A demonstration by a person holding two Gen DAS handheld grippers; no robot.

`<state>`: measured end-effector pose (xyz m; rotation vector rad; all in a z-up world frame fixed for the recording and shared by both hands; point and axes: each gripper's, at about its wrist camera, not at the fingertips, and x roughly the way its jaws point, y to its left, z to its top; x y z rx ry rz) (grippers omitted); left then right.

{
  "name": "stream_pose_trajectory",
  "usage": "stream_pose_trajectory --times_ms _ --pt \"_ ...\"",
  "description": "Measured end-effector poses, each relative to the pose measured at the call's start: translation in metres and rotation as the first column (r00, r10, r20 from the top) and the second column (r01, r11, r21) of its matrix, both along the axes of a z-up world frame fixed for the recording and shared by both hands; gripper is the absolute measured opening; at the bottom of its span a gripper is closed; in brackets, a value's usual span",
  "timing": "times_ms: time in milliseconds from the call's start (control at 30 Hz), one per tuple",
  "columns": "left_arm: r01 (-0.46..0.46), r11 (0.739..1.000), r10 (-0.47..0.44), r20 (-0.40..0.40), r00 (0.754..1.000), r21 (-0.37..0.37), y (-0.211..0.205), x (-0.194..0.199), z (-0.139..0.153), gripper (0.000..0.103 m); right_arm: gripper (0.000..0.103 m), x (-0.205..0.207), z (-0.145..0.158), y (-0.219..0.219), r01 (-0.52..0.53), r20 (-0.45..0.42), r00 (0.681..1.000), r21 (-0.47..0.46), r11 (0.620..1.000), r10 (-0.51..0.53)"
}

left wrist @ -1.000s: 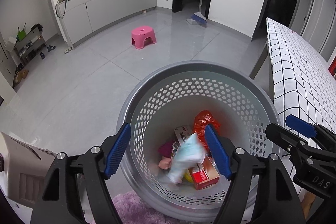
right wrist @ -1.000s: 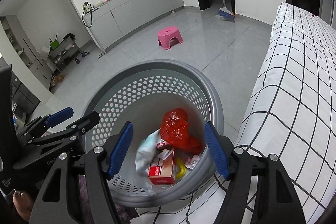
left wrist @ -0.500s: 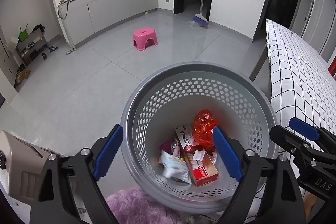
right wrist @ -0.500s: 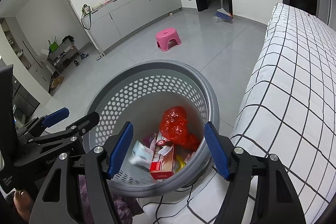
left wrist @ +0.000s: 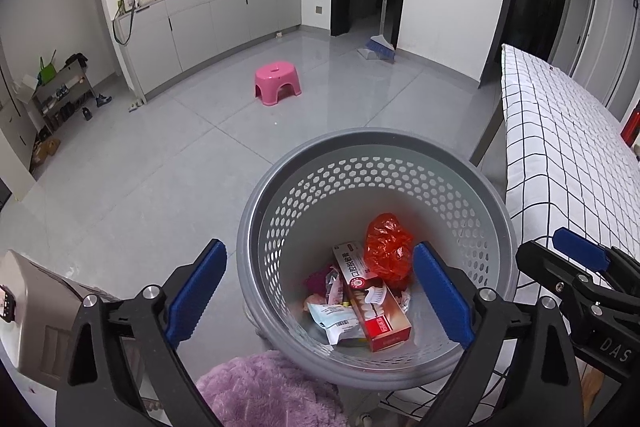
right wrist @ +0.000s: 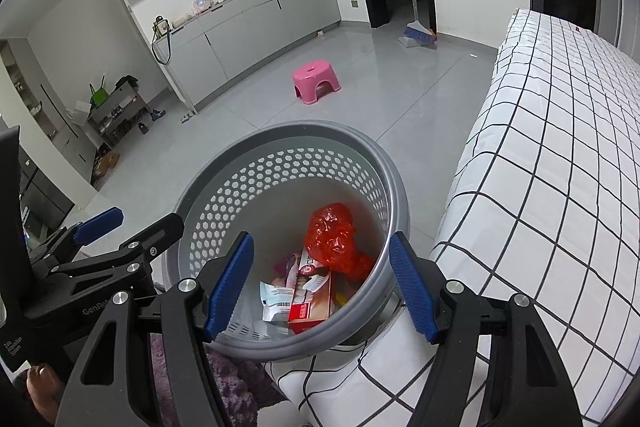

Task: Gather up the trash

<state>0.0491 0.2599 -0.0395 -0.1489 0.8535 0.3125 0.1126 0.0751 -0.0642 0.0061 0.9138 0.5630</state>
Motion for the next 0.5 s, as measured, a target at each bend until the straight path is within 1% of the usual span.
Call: stream_pose_trajectory --times_ms 100,500 --pt "0.002 1.0 -0.002 0.005 1.0 0.004 -0.0011 -0.0013 0.0024 0.096 0.067 -0.0024 0.0027 -0.0015 0.002 0.007 1.0 0.001 1.0 -0.002" --pt "-0.008 1.0 0.008 -0.001 1.0 0.003 -0.0016 -0.0015 0.0032 0.096 0.067 -0.003 0.0059 -0.0046 0.012 0.017 1.0 0.008 1.0 -0.012"
